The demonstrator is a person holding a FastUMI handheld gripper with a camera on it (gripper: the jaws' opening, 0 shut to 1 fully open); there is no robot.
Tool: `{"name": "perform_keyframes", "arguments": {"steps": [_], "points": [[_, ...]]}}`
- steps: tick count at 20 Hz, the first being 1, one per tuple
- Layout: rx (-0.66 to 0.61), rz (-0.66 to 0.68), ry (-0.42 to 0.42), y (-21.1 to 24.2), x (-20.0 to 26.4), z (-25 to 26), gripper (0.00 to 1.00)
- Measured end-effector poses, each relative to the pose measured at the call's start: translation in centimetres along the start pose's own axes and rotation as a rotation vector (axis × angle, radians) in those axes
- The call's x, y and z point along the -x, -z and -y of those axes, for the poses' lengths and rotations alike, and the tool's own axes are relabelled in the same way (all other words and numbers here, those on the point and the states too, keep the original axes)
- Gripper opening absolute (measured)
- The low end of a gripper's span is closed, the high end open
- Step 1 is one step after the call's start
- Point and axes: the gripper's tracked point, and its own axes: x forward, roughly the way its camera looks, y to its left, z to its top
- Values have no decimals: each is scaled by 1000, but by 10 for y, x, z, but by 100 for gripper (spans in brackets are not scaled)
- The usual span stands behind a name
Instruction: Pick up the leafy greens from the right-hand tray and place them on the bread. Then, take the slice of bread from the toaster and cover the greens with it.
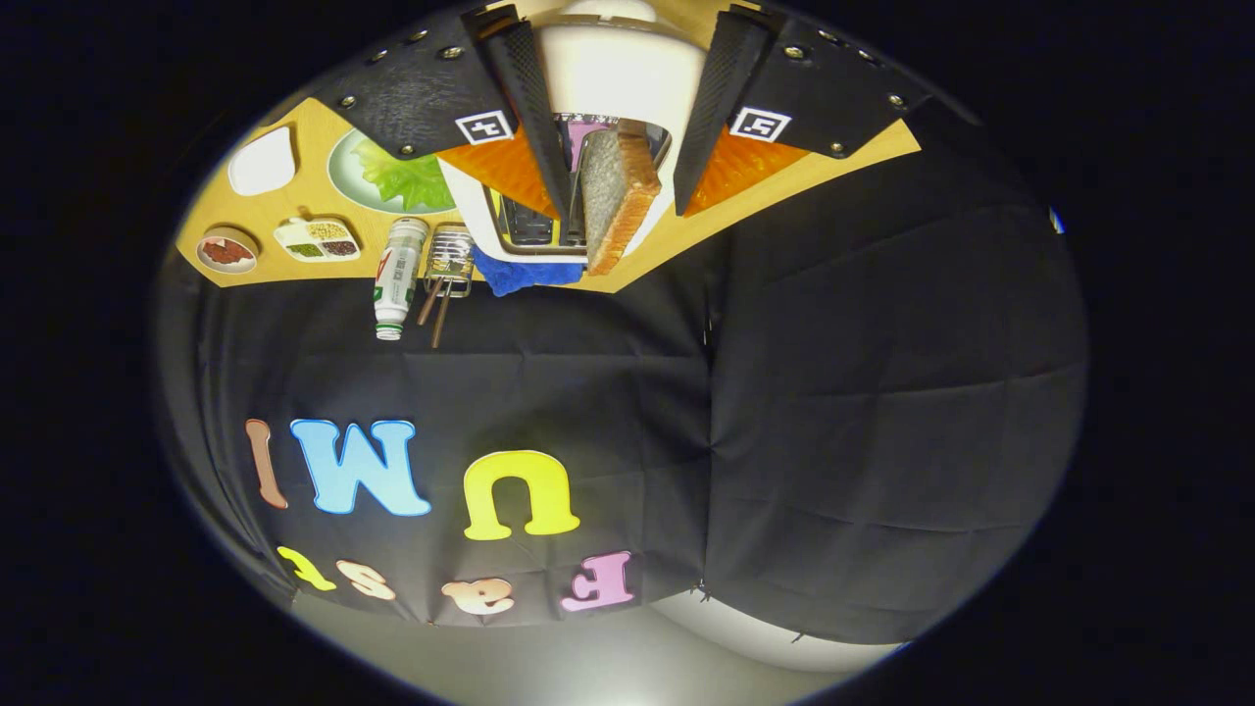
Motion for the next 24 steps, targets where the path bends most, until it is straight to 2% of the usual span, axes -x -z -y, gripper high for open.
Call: {"name": "perform_keyframes", "arguments": {"steps": [1, 2, 3, 6, 8, 9, 12, 13, 17, 24], "points": [[8, 3, 18, 2, -1, 3, 41], [12, -1, 3, 4, -2, -1, 37], [20, -9, 21, 8, -7, -1, 37], [-5, -7, 0, 5, -9, -2, 14], [-20, -17, 11, 6, -11, 2, 13], [-21, -22, 4, 7, -10, 2, 7], [33, -1, -8, 2, -7, -5, 7], [39, 8, -7, 4, -5, -3, 2], [42, 8, -16, 4, -9, -2, 2], [23, 54, -26, -28, 7, -3, 2]]}}
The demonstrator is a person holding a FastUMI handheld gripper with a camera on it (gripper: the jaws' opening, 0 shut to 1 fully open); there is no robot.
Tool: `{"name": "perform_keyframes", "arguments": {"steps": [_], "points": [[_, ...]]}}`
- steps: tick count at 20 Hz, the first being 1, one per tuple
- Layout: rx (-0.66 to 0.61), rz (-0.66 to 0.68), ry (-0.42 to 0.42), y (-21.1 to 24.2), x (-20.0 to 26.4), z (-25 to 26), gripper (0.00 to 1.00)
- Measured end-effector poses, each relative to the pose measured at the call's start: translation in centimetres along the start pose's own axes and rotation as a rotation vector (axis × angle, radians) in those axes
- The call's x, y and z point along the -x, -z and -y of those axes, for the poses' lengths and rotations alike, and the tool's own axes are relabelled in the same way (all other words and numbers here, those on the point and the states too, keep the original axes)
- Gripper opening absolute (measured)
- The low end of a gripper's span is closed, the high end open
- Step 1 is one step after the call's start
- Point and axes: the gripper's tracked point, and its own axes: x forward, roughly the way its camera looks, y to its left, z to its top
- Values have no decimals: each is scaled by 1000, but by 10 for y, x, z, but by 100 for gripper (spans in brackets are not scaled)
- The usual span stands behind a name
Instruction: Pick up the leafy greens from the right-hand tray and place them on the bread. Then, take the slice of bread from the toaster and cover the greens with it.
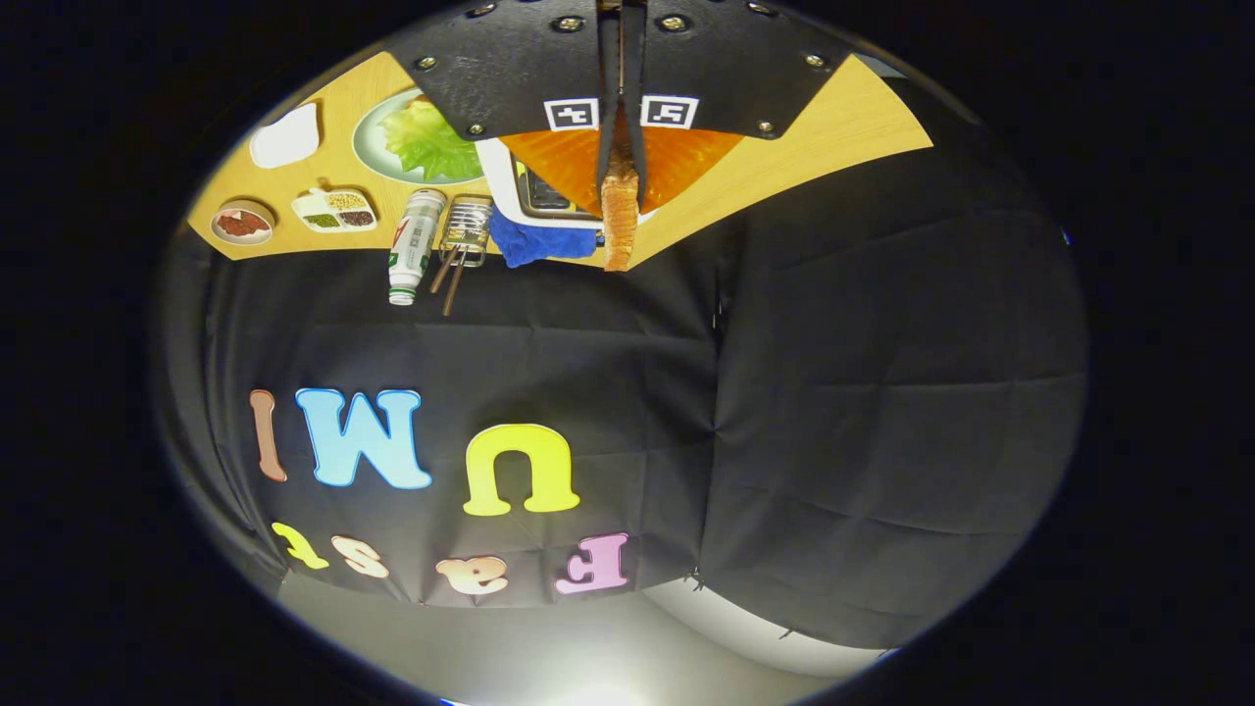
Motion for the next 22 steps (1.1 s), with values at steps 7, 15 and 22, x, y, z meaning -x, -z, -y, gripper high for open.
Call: {"name": "perform_keyframes", "arguments": {"steps": [7, 15, 22], "points": [[-20, 28, -15, -25, 6, 1, 2], [-48, 58, -41, -48, 19, 5, 1], [-40, 69, -47, -61, 37, 32, 1]]}}
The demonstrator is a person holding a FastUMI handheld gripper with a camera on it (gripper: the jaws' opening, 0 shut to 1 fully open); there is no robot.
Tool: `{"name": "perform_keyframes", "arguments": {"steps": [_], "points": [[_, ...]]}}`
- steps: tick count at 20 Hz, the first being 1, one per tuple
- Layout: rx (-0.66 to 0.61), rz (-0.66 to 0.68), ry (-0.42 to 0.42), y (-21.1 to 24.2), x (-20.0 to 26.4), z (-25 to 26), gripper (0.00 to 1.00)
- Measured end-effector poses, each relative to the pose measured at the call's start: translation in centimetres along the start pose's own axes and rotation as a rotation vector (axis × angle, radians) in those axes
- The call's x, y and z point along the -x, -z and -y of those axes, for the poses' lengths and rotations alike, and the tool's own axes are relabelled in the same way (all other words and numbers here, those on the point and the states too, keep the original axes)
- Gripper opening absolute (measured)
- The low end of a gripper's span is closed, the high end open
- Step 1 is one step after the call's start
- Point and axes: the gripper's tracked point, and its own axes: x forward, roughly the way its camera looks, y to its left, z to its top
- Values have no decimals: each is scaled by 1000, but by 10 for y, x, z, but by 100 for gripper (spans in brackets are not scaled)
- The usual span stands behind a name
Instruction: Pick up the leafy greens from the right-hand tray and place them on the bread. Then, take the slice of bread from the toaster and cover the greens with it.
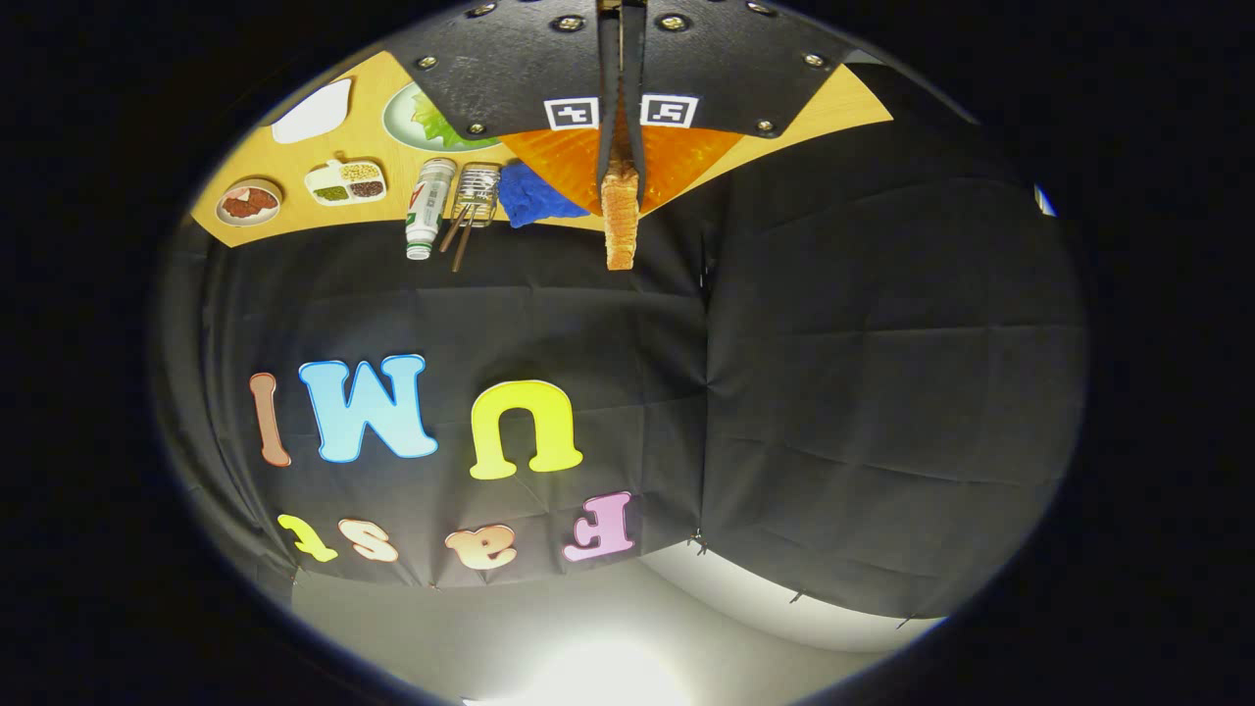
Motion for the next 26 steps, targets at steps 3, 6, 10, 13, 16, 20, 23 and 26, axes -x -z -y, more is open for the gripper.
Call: {"name": "perform_keyframes", "arguments": {"steps": [3, 6, 10, 13, 16, 20, 23, 26], "points": [[14, -8, 14, 1, 8, 19, 1], [15, -12, 23, 5, 16, 37, 2], [35, -7, 56, 4, 22, 66, 2], [42, -7, 73, 11, 20, 89, 2], [49, -26, 81, 25, 18, 113, 2], [16, -48, 87, 45, 6, 140, 4], [-10, -70, 84, 63, -4, 155, 7], [-38, -78, 103, 76, -13, 168, 7]]}}
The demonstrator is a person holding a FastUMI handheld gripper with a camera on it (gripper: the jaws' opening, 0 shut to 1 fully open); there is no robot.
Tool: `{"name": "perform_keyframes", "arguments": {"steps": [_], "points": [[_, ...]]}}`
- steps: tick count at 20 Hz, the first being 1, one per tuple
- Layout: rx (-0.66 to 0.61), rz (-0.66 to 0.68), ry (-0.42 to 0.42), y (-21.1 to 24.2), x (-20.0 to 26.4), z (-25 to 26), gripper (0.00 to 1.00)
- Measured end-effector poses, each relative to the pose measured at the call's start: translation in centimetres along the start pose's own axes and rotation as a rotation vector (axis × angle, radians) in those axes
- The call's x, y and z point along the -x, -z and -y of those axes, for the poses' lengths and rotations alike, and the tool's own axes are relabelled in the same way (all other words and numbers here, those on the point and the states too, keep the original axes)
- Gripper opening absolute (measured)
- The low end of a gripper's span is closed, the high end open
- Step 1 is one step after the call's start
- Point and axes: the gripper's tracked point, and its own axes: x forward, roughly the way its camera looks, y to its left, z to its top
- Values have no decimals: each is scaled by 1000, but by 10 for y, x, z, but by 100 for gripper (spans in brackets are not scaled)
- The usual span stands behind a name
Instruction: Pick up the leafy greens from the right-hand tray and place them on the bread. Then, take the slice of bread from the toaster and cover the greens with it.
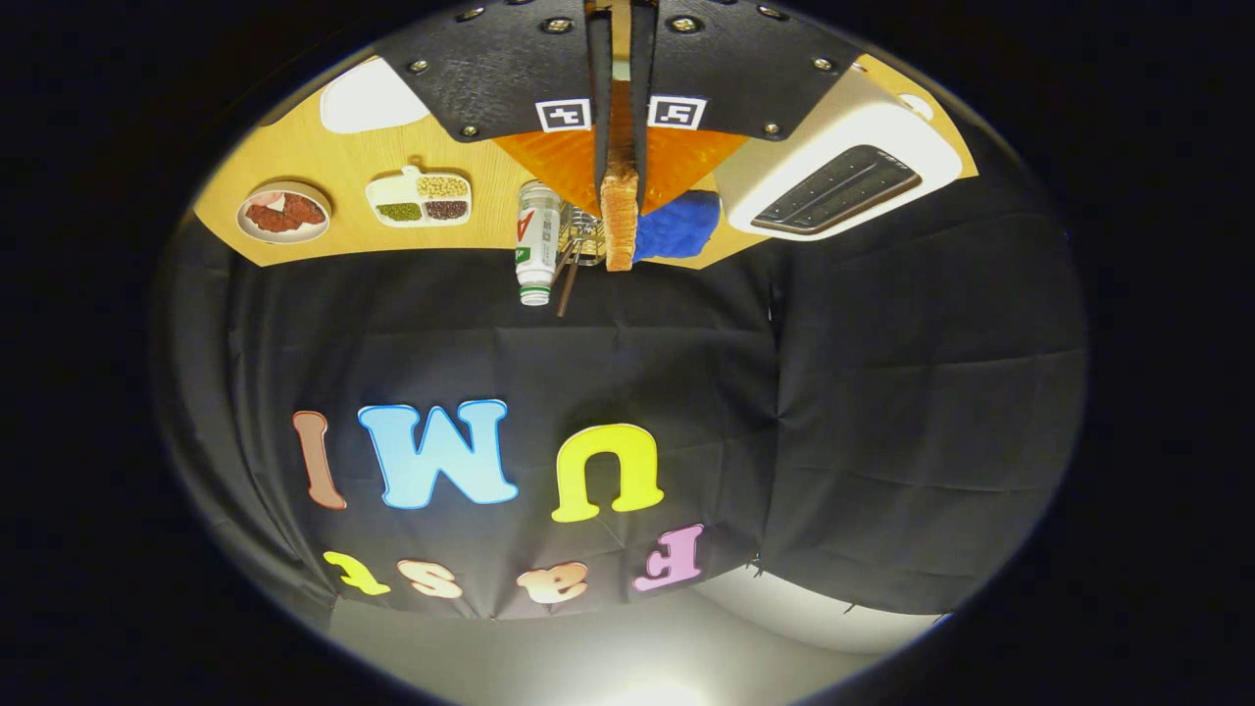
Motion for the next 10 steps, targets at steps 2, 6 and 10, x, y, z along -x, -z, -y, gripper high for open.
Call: {"name": "perform_keyframes", "arguments": {"steps": [2, 6, 10], "points": [[-10, -23, -4, 11, -9, 2, 7], [-60, -44, -13, 23, -21, -5, 7], [-68, -80, -42, 39, -37, -17, 7]]}}
